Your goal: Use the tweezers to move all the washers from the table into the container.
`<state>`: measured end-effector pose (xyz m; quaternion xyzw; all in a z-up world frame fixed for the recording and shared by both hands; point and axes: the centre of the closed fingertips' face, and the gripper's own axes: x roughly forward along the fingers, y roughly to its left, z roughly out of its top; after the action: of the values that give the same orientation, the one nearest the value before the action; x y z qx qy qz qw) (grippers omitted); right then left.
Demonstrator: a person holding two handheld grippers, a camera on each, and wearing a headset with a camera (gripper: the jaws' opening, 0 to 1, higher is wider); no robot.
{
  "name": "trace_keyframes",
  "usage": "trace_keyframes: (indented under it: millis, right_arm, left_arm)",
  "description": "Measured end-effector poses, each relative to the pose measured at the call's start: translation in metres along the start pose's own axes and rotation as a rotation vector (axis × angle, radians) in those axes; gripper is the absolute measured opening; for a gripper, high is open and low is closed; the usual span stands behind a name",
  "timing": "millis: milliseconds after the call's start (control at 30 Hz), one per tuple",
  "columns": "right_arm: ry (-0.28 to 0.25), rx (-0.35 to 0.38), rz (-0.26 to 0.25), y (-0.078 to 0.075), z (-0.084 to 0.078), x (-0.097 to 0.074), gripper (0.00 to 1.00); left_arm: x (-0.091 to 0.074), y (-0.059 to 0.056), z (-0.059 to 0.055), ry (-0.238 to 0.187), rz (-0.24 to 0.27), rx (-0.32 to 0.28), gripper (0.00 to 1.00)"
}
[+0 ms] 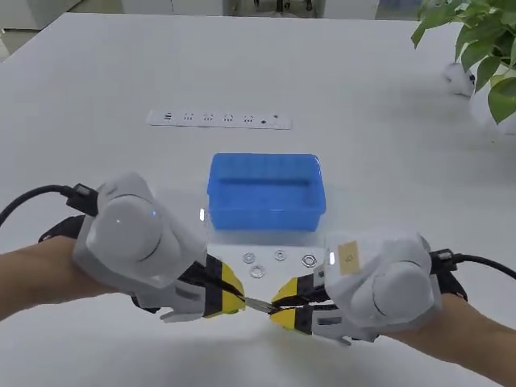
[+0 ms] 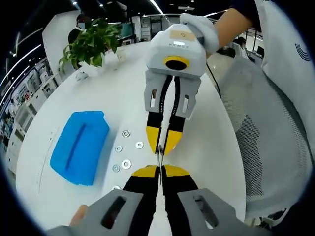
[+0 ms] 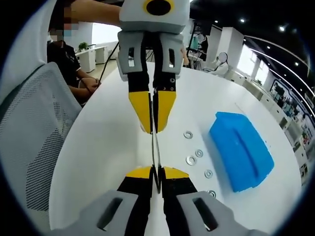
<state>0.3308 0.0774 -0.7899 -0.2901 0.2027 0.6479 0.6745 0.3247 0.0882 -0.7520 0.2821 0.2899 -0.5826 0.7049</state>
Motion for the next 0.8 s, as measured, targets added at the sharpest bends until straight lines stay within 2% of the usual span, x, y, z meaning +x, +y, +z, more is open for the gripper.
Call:
trace_keyframes:
  millis: [300, 500, 633, 800]
  right_arm:
    - [-0.053, 0.047, -0.031, -0.003, -0.001, -0.010, 0.08]
    - [-0.073, 0.062, -0.047, -0.005, -0.005, -0.018, 0.08]
    - [-0.084, 0.075, -0.057, -0.007, -0.007, -0.021, 0.08]
    - [-0.094, 0.092, -0.063, -0.008, -0.008, -0.022, 0.08]
  left_arm:
    - [0.003, 0.001, 0.025, -0.048, 0.019, 0.038, 0.06]
    - [0.009, 0.002, 0.045, -0.116, 0.029, 0.038, 0.07]
    - [0.014, 0.003, 0.054, -0.156, 0.030, 0.022, 0.07]
    - [0.019, 0.003, 0.060, -0.181, 0.028, 0.015, 0.07]
